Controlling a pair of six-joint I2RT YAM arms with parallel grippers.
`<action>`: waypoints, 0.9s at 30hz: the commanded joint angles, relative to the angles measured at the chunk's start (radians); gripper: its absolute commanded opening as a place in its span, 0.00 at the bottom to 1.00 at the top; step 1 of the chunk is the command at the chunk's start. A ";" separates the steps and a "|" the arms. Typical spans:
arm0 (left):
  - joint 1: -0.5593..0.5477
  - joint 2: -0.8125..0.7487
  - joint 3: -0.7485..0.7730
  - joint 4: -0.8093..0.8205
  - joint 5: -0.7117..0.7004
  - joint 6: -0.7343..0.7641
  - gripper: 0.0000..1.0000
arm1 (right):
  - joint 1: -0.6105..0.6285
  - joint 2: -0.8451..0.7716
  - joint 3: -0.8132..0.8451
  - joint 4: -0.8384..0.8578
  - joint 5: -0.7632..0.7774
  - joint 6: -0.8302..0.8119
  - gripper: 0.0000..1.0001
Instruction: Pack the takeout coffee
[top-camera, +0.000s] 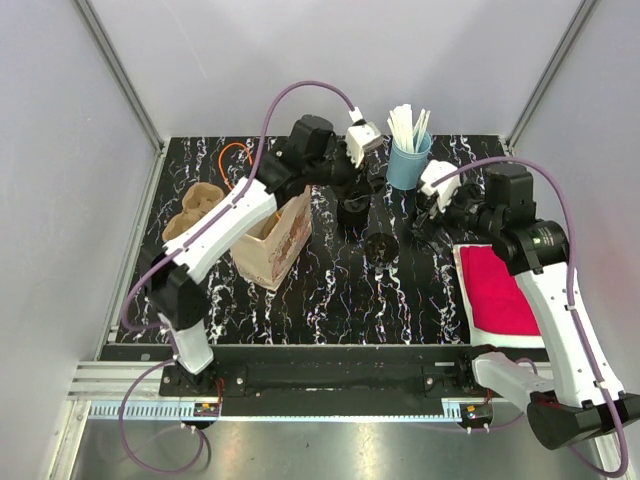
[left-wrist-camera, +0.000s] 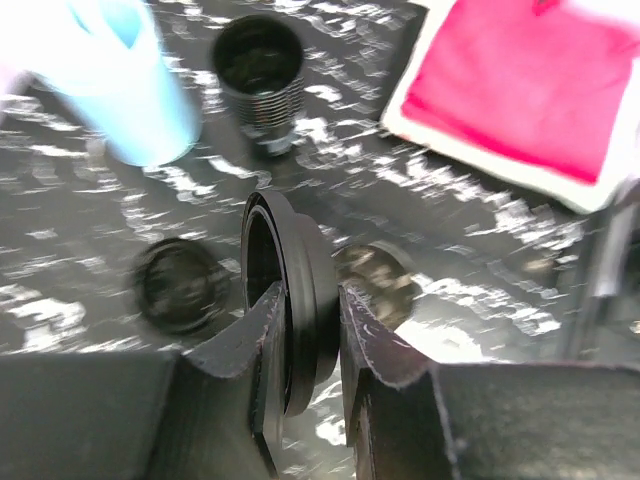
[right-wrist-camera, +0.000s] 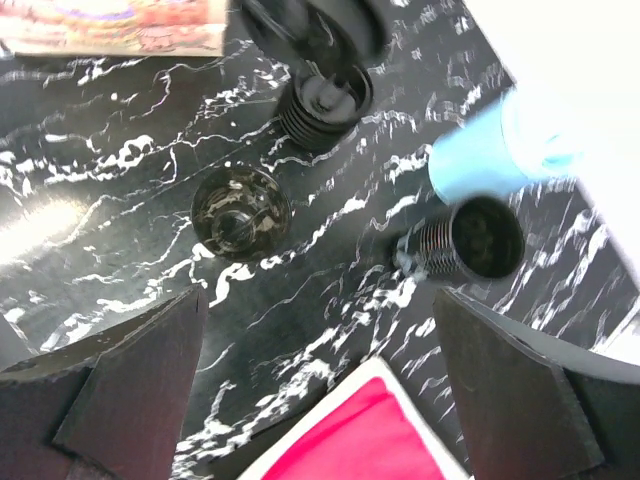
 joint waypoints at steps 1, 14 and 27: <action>0.022 0.088 0.081 0.031 0.241 -0.235 0.13 | 0.064 -0.024 -0.079 0.088 -0.052 -0.177 1.00; 0.097 0.187 -0.057 0.397 0.523 -0.785 0.09 | 0.178 0.005 -0.166 0.117 -0.127 -0.339 0.91; 0.108 0.224 -0.115 0.571 0.580 -0.997 0.07 | 0.254 0.061 -0.176 0.144 -0.063 -0.356 0.75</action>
